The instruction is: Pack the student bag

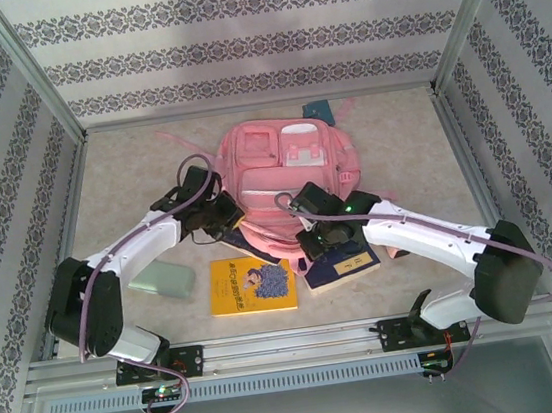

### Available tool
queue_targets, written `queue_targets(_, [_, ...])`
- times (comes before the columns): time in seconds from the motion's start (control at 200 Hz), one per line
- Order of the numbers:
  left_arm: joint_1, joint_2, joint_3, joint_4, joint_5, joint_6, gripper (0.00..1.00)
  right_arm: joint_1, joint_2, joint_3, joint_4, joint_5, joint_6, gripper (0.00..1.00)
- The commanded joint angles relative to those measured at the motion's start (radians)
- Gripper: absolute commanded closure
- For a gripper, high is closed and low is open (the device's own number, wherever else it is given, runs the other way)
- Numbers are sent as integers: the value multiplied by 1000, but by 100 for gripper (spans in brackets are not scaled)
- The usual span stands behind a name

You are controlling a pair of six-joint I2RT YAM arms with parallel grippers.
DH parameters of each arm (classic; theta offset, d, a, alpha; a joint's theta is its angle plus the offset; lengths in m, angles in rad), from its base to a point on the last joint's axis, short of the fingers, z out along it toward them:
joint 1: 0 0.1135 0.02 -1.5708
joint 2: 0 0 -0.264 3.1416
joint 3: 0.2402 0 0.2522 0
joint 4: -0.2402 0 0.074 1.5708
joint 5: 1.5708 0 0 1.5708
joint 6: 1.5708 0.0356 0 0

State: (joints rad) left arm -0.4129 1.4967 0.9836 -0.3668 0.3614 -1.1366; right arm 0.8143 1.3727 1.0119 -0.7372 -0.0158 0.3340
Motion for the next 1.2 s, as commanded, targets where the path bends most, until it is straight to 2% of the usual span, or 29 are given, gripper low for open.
queue_targets(0.0, [53, -43, 44, -75, -75, 51, 100, -26, -23, -14, -94, 37, -49, 100])
queue_targets(0.145, [89, -61, 83, -125, -85, 94, 100, -77, -27, -17, -109, 44, -90, 100])
queue_targets(0.31, [152, -76, 117, -166, -76, 143, 100, -195, -31, -16, -95, 39, -118, 100])
queue_targets(0.4, [176, -67, 147, -195, -74, 178, 100, -245, -20, 2, -71, -22, -93, 100])
queue_targets(0.47, [180, -52, 168, -188, -50, 188, 100, -243, -4, 29, -41, -101, -53, 100])
queue_targets(0.67, [180, -11, 158, -96, 67, 126, 76, -216, 21, 60, 114, -274, 167, 100])
queue_targets(0.759, [180, -22, 155, -97, 71, 103, 51, -213, 16, 52, 182, -315, 258, 100])
queue_targets(0.829, [180, -30, 188, -199, 24, 82, 39, -206, 14, 44, 225, -336, 312, 100])
queue_targets(0.964, [166, -58, 215, -352, 10, -9, 34, -184, 33, 54, 248, -339, 341, 100])
queue_targets(1.194, [41, -179, 128, -305, 7, -205, 30, -152, 69, 71, 279, -332, 367, 100])
